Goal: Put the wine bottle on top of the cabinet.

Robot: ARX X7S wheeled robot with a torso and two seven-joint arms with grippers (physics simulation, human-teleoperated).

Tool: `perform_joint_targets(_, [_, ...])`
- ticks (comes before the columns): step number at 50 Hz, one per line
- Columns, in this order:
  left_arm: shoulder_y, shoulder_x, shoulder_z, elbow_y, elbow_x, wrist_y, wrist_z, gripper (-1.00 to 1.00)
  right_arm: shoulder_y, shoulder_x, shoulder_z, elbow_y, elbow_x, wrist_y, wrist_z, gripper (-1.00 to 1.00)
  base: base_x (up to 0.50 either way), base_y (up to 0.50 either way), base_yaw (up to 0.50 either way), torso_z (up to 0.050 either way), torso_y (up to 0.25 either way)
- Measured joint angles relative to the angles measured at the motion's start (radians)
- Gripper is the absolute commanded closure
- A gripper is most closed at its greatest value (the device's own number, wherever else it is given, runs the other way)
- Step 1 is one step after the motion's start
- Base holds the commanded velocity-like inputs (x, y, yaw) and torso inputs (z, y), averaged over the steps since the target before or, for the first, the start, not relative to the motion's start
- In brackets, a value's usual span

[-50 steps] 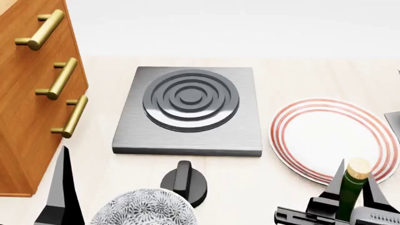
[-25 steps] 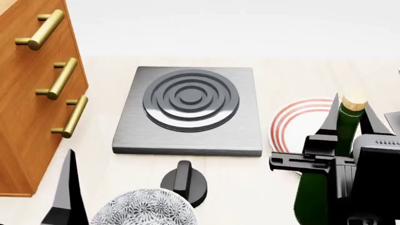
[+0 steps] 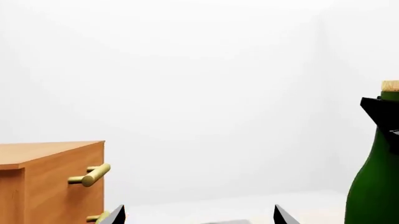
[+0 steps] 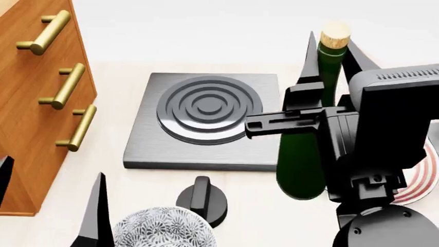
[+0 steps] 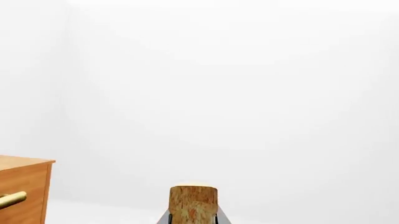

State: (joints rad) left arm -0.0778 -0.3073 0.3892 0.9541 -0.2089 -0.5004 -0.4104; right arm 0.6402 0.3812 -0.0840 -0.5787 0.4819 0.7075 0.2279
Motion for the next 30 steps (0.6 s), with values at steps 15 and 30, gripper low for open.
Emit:
perform_joint_targets(15, [-0.033,0.009,0.086,-0.026,-0.001,-0.033,0.020,-1.00,0.045,-0.032,-0.052,-0.006,0.023,0.004,-0.015,1.00,0.00,0.00,0.00,0.000,0.001])
perform_joint_targets(30, [-0.110,0.046,0.151,-0.118,-0.010,-0.059,0.051,-1.00,0.057,-0.073,-0.119,0.020,0.007,-0.025,-0.018,1.00,0.00,0.00,0.00,0.000,0.000])
